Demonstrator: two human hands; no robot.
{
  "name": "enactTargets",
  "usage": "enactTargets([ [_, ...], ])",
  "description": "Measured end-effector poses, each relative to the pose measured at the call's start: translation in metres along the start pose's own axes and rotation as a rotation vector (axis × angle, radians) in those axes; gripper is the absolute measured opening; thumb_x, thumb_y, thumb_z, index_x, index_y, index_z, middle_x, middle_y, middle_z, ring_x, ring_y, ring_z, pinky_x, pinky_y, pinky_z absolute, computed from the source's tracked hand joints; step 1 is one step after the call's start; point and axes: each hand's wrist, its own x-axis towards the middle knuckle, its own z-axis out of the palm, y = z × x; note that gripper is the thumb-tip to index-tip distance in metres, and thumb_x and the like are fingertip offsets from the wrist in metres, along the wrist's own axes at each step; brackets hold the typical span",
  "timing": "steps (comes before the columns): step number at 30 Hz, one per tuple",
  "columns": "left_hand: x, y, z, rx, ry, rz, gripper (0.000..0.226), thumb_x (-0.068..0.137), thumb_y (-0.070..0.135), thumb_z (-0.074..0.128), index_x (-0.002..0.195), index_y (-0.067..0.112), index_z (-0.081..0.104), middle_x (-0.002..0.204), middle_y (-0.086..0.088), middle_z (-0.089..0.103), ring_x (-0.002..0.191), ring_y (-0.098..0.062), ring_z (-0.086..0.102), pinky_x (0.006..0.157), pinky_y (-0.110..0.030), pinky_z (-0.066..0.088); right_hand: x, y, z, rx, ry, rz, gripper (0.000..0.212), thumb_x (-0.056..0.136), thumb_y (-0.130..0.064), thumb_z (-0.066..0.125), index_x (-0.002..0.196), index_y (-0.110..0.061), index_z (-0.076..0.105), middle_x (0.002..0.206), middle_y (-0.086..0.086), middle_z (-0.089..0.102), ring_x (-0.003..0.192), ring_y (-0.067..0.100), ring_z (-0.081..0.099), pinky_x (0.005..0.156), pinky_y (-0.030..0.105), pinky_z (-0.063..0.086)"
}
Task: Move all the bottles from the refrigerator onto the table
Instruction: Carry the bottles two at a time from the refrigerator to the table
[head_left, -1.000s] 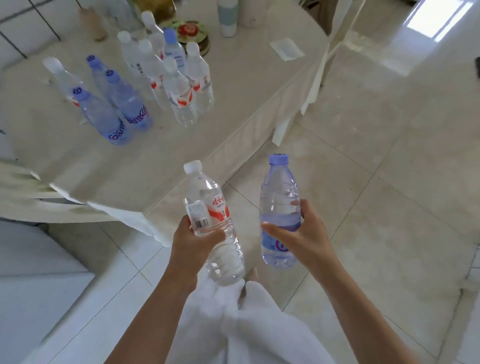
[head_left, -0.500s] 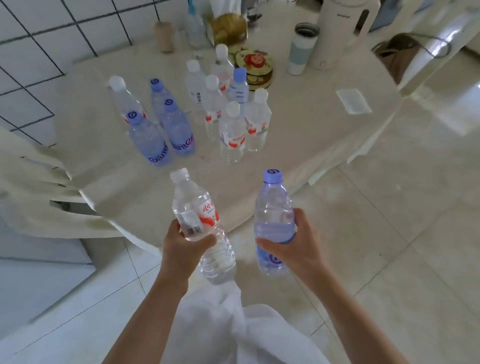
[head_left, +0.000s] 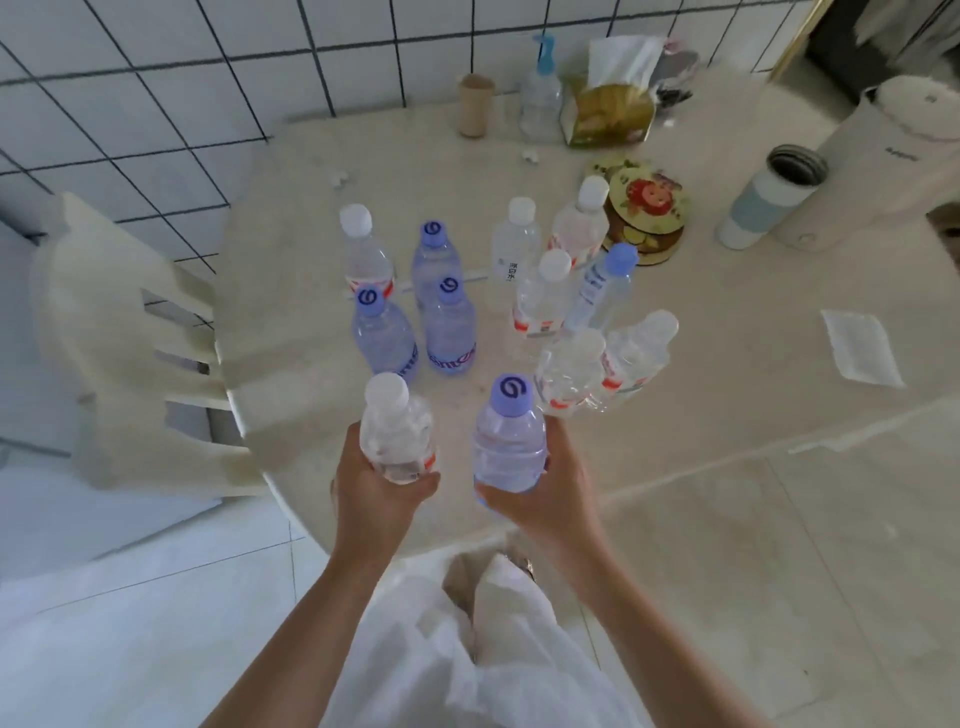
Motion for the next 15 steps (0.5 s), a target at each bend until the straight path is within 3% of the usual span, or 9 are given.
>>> enactTargets([
  [3,0.014,0.001,0.011,-0.006,0.107,-0.013,0.074,0.051,0.005,0.092,0.112,0.022,0.053,0.1,0.006,0.066,0.092,-0.021,0.064,0.084,-0.033,0.051,0.027,0.004,0.013,-0.055,-0.086,-0.007,0.057,0.049,-0.036,0.076,0.099,-0.023,0.051,0.082,-0.005,0.067,0.074,0.018,0.067,0.064,0.038,0.056],
  [6,0.029,0.001,0.023,-0.007,0.171,-0.044,0.075,0.054,0.004,0.091,0.113,0.025,0.05,0.1,0.008,0.064,0.094,-0.019,0.064,0.084,-0.031,0.049,0.058,0.012,0.024,-0.151,-0.192,-0.037,0.052,0.049,-0.041,0.07,0.09,-0.011,0.059,0.074,-0.001,0.067,0.065,0.015,0.065,0.055,0.027,0.049],
  [9,0.045,-0.002,0.03,0.027,0.235,-0.06,0.076,0.054,0.01,0.092,0.118,0.018,0.053,0.105,0.001,0.068,0.095,-0.023,0.066,0.084,-0.036,0.052,0.087,0.013,0.033,-0.258,-0.269,-0.054,0.04,0.051,-0.039,0.068,0.079,-0.012,0.063,0.068,-0.005,0.065,0.059,0.008,0.061,0.049,0.017,0.039],
  [12,0.056,-0.005,0.034,0.049,0.265,-0.068,0.076,0.053,0.012,0.093,0.119,0.015,0.055,0.104,0.0,0.068,0.094,-0.023,0.065,0.081,-0.032,0.049,0.106,0.017,0.041,-0.239,-0.25,-0.035,0.05,0.051,-0.044,0.07,0.088,-0.012,0.06,0.072,-0.006,0.065,0.061,0.005,0.061,0.049,0.018,0.042],
  [15,0.059,-0.007,0.039,0.025,0.268,-0.118,0.072,0.055,0.013,0.093,0.116,0.016,0.055,0.1,0.002,0.066,0.091,-0.02,0.063,0.075,-0.022,0.044,0.114,0.016,0.044,-0.133,-0.201,-0.021,0.061,0.052,-0.036,0.082,0.1,-0.02,0.048,0.082,-0.013,0.059,0.073,0.001,0.06,0.062,0.018,0.049],
])
